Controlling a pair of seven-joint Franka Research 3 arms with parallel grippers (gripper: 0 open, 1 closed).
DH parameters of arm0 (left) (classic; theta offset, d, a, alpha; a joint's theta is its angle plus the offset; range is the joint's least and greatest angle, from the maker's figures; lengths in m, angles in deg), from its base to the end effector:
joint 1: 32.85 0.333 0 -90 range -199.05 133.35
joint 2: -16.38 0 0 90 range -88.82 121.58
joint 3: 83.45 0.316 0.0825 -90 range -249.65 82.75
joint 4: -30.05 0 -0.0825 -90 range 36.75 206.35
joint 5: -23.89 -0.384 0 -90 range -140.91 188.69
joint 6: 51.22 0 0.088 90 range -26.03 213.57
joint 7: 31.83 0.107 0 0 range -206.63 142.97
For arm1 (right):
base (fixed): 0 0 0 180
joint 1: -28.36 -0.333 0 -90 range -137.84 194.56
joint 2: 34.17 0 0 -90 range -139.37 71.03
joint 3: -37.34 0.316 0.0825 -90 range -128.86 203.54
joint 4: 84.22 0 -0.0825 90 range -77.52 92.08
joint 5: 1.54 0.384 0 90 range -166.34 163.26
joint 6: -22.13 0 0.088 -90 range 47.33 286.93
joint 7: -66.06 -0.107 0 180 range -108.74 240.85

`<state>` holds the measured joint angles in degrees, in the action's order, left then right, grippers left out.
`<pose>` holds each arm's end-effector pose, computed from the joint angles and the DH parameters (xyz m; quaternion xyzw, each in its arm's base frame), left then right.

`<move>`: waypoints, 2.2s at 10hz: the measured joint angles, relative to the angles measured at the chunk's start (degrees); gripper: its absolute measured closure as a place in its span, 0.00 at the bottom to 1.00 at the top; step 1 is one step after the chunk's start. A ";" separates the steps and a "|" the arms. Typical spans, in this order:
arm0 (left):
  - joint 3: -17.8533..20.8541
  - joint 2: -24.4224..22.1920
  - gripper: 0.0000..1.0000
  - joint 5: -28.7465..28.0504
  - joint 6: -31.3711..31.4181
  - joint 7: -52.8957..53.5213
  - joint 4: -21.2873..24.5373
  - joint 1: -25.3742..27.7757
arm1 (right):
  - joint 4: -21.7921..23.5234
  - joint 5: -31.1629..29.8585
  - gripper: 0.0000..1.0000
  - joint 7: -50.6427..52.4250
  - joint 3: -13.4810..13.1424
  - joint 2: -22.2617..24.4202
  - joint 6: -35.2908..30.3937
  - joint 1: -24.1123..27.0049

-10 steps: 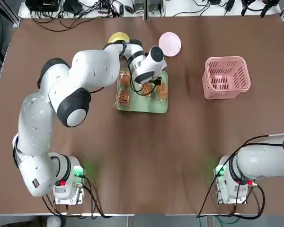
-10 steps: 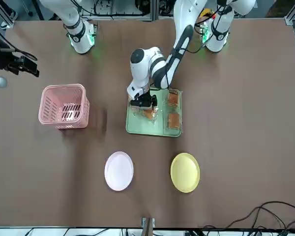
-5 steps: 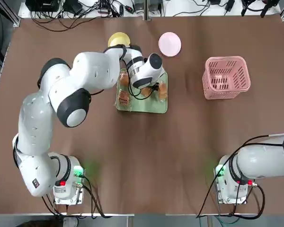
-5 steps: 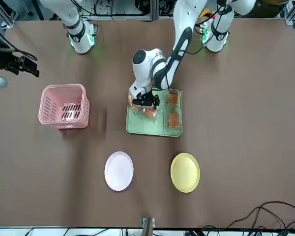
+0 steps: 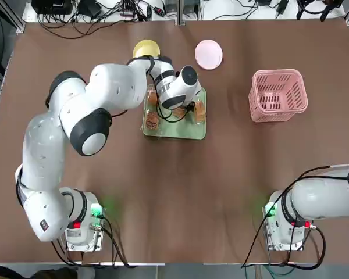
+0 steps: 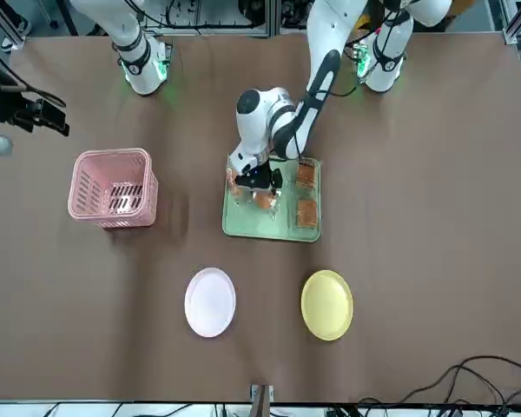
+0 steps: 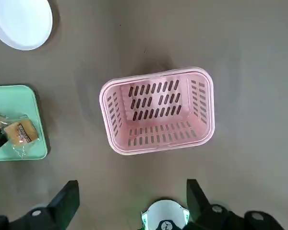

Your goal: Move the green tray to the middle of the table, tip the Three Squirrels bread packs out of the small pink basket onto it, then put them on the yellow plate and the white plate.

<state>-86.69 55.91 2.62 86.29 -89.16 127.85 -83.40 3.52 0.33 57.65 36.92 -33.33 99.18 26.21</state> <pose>0.4035 -0.5405 0.1919 -0.9893 0.0989 -0.0905 0.0576 0.5249 0.0199 0.6329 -0.9946 0.0558 0.0869 0.0086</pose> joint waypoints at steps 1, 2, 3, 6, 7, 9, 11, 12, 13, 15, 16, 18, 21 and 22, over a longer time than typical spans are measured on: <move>0.18 0.20 0.00 0.00 0.32 -0.03 -0.07 0.48 | 0.00 0.00 0.01 0.00 -0.01 0.00 -0.01 0.14; 0.24 0.66 0.00 0.00 0.78 -0.05 -0.60 1.37 | 0.00 0.00 0.01 0.00 -0.02 0.00 -0.02 0.24; 0.27 1.67 0.00 0.00 0.99 -0.07 -2.00 2.31 | 0.00 0.00 0.01 0.00 -0.02 0.00 -0.02 0.27; 1.32 6.55 0.00 0.00 1.10 -0.49 -8.88 2.91 | 0.02 0.00 0.01 0.00 -0.02 0.00 -0.02 0.28; 1.48 7.89 0.00 0.00 1.11 -1.28 -10.92 2.91 | 0.02 0.01 0.01 0.00 -0.02 0.00 -0.02 0.28; 1.53 10.16 0.00 0.01 1.11 -3.29 -14.91 2.87 | 0.02 0.03 0.01 0.00 -0.03 0.00 -0.02 0.29; 1.42 11.53 0.00 0.45 1.11 -5.14 -17.47 2.74 | 0.02 0.04 0.01 0.00 -0.03 0.00 -0.02 0.30; 1.32 12.01 0.00 0.65 1.11 -5.65 -18.50 2.67 | 0.02 0.04 0.01 0.00 -0.03 0.00 -0.02 0.30; 1.17 12.38 0.00 0.73 1.12 -6.17 -19.43 2.59 | 0.02 0.04 0.01 0.00 -0.04 0.00 -0.02 0.32; 0.88 12.87 0.00 0.88 1.22 -7.68 -21.07 2.25 | 0.02 0.05 0.01 0.00 -0.04 0.00 -0.03 0.34; 0.64 13.02 0.00 0.89 1.22 -8.37 -21.47 2.00 | 0.02 0.05 0.01 0.00 -0.04 0.00 -0.03 0.39; 0.57 13.51 0.00 1.49 1.97 -9.63 -21.91 1.69 | 0.02 0.05 0.01 0.00 -0.04 0.00 -0.03 0.48; 0.60 14.51 0.00 3.64 4.29 -10.52 -22.39 1.73 | 0.02 0.06 0.01 0.00 -0.04 0.00 -0.04 0.53; 0.60 14.72 0.00 3.66 4.66 -10.57 -22.47 1.73 | 0.02 0.06 0.01 0.00 -0.04 0.00 -0.04 0.54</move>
<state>-86.09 70.63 6.28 90.95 -99.74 105.38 -81.67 3.54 0.38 57.65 36.88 -33.33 99.14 26.75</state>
